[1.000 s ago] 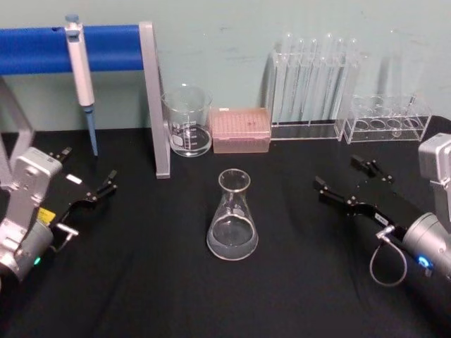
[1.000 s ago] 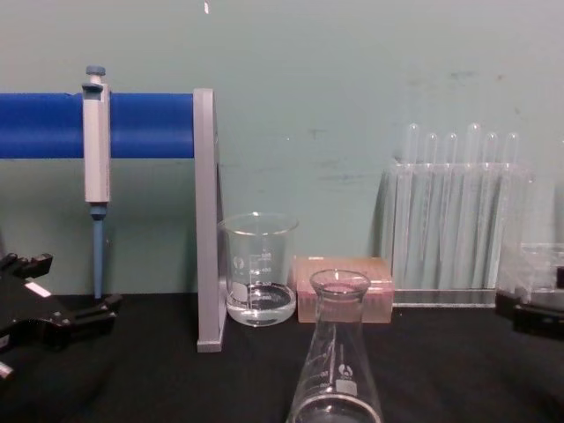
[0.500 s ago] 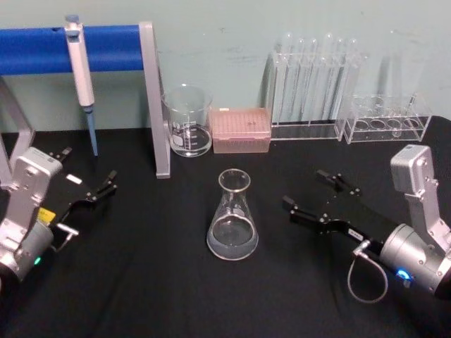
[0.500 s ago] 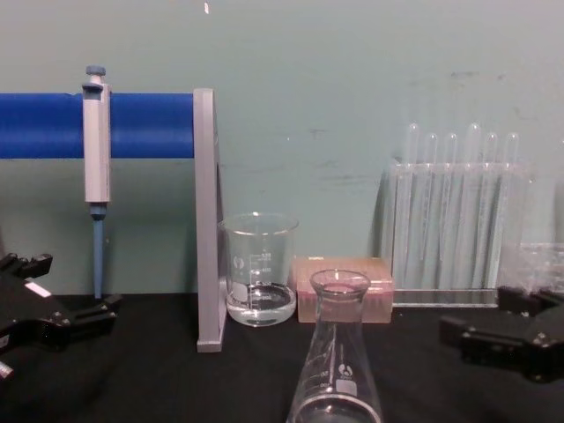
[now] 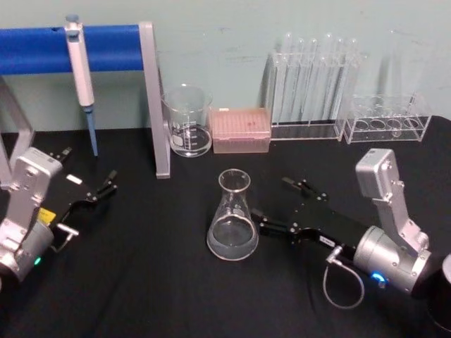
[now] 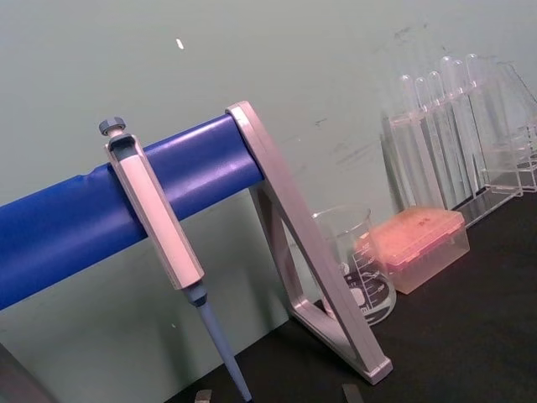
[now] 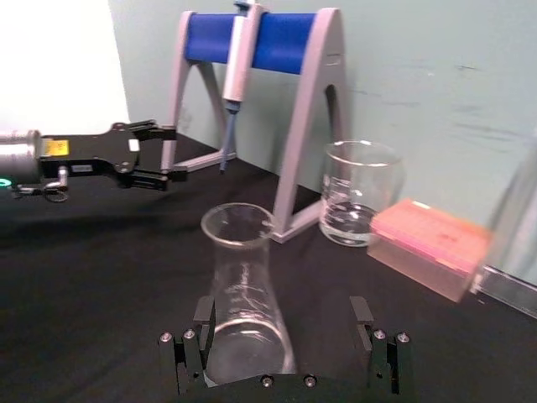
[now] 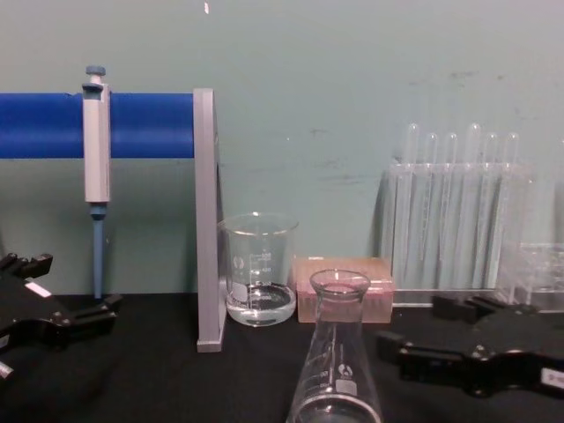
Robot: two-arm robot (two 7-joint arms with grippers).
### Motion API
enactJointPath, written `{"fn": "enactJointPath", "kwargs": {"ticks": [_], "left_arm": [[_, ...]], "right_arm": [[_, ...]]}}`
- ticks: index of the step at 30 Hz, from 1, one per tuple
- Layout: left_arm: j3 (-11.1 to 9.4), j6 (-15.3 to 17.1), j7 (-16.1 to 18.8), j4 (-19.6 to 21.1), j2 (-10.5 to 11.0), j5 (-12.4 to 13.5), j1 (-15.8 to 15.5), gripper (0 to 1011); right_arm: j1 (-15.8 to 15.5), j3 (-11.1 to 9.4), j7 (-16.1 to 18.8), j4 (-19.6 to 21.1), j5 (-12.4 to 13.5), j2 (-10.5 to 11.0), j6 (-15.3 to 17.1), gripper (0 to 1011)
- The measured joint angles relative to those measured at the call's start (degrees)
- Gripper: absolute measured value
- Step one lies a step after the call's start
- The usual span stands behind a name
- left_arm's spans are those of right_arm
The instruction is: Grasp the erlenmeyer flask with one hand, shake it three times, then place it back.
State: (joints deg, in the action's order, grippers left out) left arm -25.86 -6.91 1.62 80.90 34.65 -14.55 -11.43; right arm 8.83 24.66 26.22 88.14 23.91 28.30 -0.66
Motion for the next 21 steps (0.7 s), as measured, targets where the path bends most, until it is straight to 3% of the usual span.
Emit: {"fn": "enactJointPath", "kwargs": {"ticks": [21], "left_arm": [[0.0, 0.0, 0.0, 0.0, 0.0, 0.0, 0.0, 1001]], "right_arm": [[6.01, 2.81, 3.67, -6.1, -2.89, -4.78, -0.92, 1000]]}}
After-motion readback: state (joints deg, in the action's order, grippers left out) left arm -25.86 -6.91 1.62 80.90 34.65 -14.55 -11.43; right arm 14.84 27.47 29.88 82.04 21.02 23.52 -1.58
